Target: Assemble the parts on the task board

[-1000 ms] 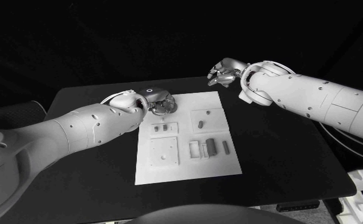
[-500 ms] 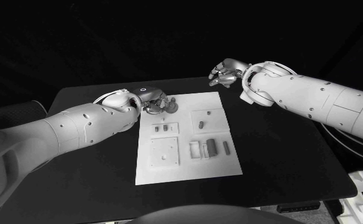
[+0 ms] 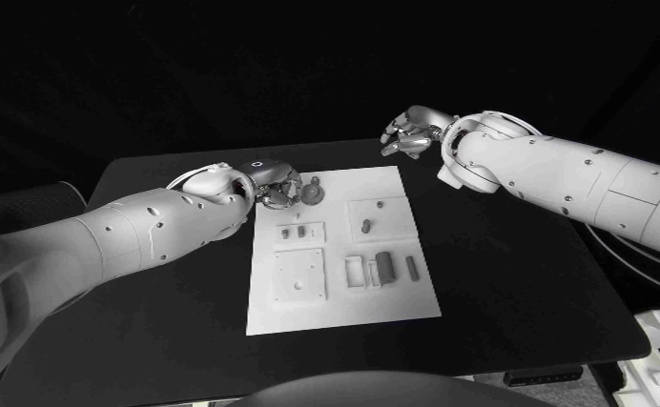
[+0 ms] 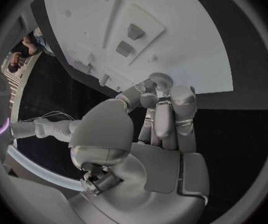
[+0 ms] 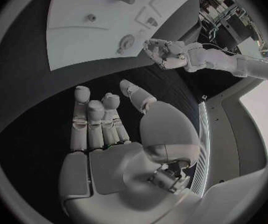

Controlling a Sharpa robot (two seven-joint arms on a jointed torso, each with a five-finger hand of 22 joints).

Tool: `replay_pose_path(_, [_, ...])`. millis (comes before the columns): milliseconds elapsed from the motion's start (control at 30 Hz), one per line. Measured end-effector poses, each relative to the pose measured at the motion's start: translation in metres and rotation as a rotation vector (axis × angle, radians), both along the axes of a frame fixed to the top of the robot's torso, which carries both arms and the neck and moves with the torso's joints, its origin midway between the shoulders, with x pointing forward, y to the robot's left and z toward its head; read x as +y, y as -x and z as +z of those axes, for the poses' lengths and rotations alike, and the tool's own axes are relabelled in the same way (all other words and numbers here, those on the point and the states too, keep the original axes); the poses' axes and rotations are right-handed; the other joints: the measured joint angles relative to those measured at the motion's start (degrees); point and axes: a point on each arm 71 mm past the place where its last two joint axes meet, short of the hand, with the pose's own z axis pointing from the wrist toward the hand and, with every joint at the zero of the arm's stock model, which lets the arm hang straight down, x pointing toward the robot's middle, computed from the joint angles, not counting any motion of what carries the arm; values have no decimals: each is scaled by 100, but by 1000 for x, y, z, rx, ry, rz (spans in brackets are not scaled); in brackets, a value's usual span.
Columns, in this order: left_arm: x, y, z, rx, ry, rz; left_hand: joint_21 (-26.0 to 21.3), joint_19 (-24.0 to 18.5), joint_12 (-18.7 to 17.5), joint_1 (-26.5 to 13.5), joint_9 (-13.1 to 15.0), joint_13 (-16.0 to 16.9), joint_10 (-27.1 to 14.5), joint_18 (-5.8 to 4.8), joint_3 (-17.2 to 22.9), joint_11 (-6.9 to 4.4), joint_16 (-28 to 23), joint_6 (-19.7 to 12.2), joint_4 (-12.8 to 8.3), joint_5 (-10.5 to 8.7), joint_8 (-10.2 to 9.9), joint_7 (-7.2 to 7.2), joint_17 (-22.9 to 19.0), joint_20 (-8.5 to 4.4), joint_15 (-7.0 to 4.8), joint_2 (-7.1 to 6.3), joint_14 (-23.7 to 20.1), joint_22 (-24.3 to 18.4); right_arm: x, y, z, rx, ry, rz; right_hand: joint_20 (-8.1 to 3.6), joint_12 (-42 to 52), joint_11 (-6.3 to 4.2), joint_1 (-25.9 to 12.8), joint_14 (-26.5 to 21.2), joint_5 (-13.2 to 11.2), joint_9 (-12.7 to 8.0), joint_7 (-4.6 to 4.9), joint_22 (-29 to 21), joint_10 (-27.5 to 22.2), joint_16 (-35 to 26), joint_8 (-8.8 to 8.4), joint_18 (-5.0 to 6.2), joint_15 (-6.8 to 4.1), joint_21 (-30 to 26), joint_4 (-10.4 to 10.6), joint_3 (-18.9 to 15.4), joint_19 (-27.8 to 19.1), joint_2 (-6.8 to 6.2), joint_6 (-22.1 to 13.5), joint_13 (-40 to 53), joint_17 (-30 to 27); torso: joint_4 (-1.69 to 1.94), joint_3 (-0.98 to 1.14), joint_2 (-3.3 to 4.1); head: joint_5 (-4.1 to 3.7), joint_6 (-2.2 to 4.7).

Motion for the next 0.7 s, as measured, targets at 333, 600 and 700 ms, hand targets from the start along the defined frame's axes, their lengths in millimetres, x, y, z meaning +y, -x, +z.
replay_pose_path(333, [1,3,-4,16,-5,-4,0,8,0,0,11,5,-5,0,0,21,0,15,0,0,-1,-5,0,9,0,0,0,-1,0,0,0,0,0,0,0,0,-1,0,-7,0,0,0,0,1,0,0,0,-5,0,0,0,-1,0,0,-5,0,-2,3,0,12,-1])
replay_pose_path(600, [2,5,-8,28,-14,-7,0,8,0,0,18,5,-5,0,16,22,0,19,16,0,-17,-8,-1,9,0,0,0,-2,0,0,0,0,0,0,-1,0,-2,0,-16,0,0,0,0,2,0,0,0,-11,0,0,0,1,0,0,-4,-5,-2,4,0,14,-1])
replay_pose_path(700, [2,5,-9,33,-17,-8,0,8,0,0,18,5,-5,0,16,22,0,20,16,0,-17,-9,-1,9,0,0,0,-2,0,0,0,0,-1,0,-13,0,-9,0,-17,0,0,0,0,9,0,0,0,-11,0,0,0,13,0,0,-4,-5,-3,3,0,14,-4])
